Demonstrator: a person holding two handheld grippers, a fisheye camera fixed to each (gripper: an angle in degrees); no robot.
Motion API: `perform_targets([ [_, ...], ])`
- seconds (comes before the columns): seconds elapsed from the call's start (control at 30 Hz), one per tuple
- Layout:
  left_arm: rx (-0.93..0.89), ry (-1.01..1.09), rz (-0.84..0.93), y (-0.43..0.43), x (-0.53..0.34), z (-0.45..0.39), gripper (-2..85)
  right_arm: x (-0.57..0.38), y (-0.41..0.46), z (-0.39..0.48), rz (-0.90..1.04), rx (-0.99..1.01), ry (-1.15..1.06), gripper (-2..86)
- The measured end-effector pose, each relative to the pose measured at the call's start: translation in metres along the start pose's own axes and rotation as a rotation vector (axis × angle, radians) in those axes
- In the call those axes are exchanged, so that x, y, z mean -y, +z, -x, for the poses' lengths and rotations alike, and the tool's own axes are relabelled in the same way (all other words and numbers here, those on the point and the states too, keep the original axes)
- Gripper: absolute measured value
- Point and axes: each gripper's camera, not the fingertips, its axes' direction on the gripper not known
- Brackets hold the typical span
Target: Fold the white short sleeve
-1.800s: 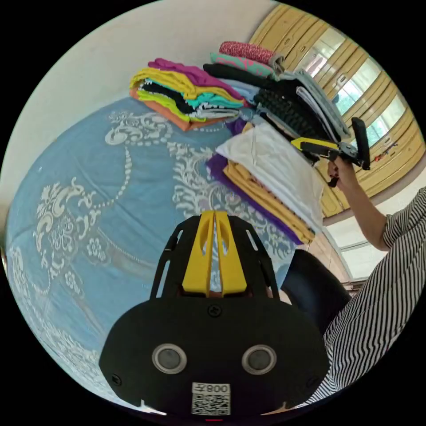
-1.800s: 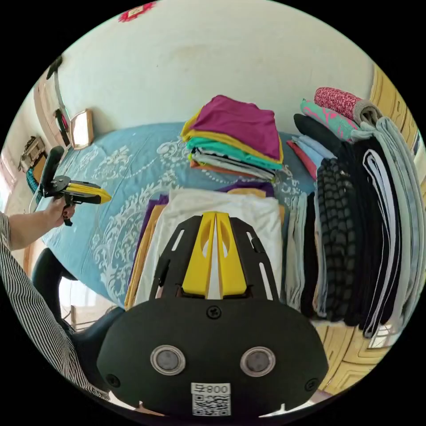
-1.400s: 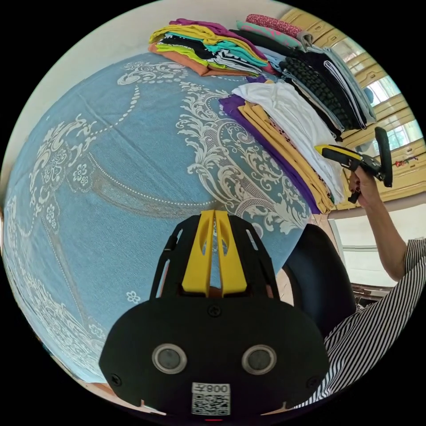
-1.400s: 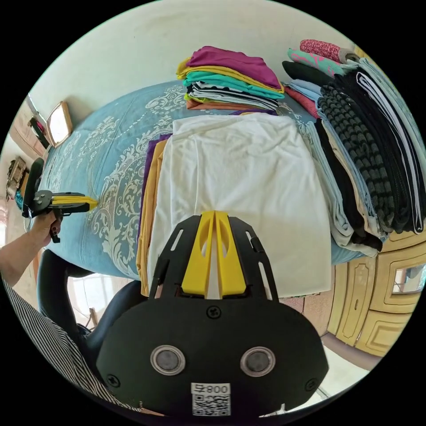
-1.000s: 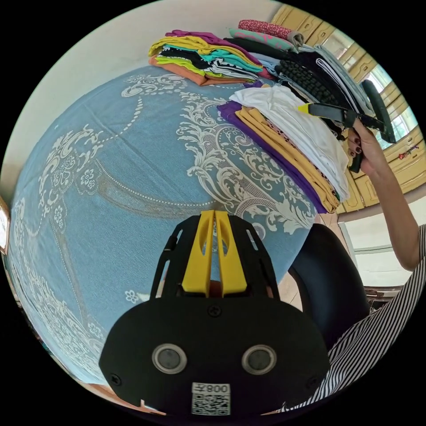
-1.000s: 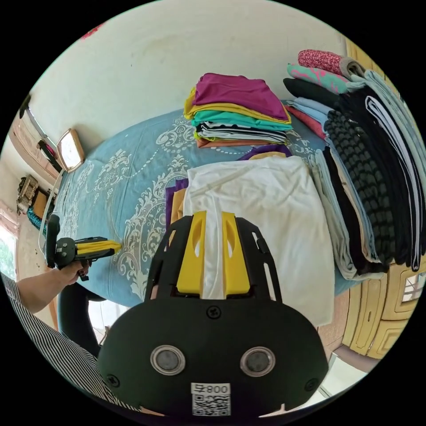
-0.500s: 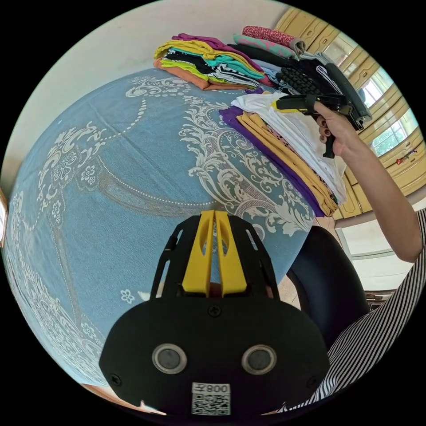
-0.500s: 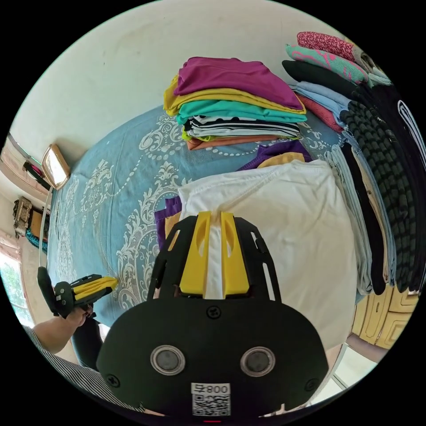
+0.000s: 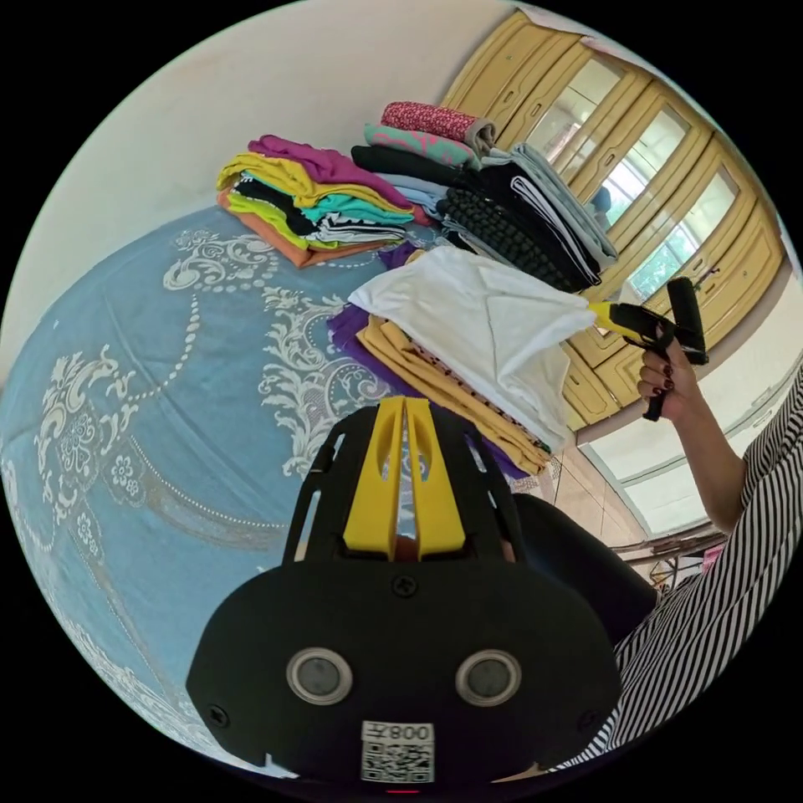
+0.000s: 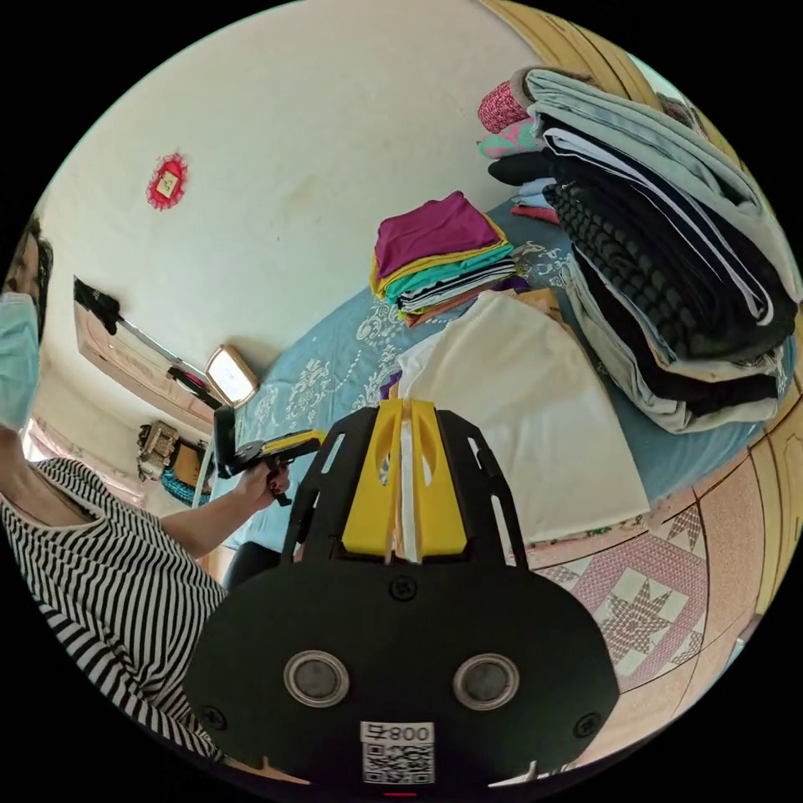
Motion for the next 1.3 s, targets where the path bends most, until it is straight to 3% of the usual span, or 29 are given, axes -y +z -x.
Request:
perform_targets([
  [0.2,-0.128,0.029,-0.029,0.017,0.046,-0.006,0.7,-0.022,-0.105,0.003,-0.039,0.006,0.053,1.6],
  [0.37,-0.371,-0.009,-0.06,0.031,0.088,-0.006,2.3,-0.017,-0.198,0.025,-0.099,-0.129,0.012,1.5],
  [0.63,-0.592,-0.109,-0.019,0.05,0.099,0.002,6.0,0.0,-0.327,0.057,-0.26,-0.243,-0.029,1.3],
  [0.97,-0.815,-0.373,-0.061,0.047,0.094,0.045,7.8,0.021,-0.398,0.078,-0.316,-0.232,-0.042,0.9],
  [1.3,-0.924,-0.568,-0.045,0.046,0.095,0.073,4.9,0.042,-0.439,0.08,-0.361,-0.164,0.014,0.6],
])
